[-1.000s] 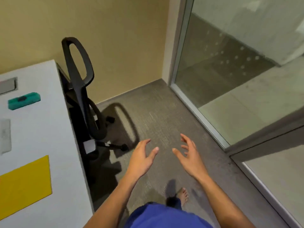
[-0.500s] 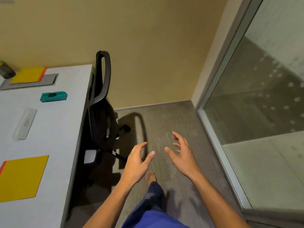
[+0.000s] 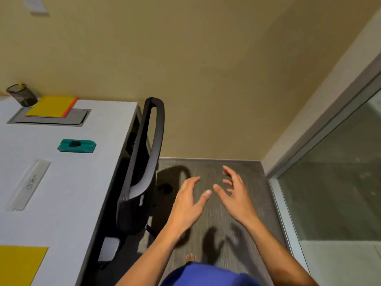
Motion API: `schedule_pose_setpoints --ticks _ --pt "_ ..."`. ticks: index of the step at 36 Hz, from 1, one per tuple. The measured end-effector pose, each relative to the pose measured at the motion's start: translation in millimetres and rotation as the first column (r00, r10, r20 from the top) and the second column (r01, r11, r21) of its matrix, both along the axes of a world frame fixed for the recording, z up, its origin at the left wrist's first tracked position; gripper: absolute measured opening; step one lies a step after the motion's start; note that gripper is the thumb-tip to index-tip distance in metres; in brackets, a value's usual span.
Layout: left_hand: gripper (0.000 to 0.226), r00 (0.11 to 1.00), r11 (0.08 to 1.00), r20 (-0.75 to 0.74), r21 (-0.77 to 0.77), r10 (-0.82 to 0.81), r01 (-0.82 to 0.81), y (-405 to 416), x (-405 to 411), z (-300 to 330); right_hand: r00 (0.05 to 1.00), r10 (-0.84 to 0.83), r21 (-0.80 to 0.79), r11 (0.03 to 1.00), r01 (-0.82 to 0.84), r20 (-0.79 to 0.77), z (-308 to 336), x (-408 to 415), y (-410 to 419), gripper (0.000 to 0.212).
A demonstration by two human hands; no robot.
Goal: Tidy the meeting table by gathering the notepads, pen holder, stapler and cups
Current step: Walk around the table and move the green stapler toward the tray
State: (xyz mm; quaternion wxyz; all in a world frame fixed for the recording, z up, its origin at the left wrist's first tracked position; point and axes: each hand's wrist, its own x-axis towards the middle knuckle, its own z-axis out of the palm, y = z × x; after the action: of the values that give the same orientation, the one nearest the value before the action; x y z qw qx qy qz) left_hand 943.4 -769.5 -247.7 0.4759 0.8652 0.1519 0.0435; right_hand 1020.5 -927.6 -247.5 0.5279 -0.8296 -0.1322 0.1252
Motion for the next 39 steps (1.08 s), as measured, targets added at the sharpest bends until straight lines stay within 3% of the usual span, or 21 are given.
schedule_pose_setpoints --ticks 19,32,39 --pt "0.057 0.971 0.971 -0.007 -0.008 0.24 -0.24 66 160 -4 0.978 0.206 0.056 0.977 -0.205 -0.026 -19 203 102 0.063" --pt "0.06 0.871 0.869 -0.028 0.086 0.491 -0.488 103 307 33 0.901 0.433 0.06 0.9 -0.432 -0.006 0 402 166 0.066" --pt "0.063 0.8 0.791 0.019 0.143 0.599 -0.595 133 351 49 0.815 0.58 0.065 0.813 -0.578 -0.012 17 453 228 0.066"
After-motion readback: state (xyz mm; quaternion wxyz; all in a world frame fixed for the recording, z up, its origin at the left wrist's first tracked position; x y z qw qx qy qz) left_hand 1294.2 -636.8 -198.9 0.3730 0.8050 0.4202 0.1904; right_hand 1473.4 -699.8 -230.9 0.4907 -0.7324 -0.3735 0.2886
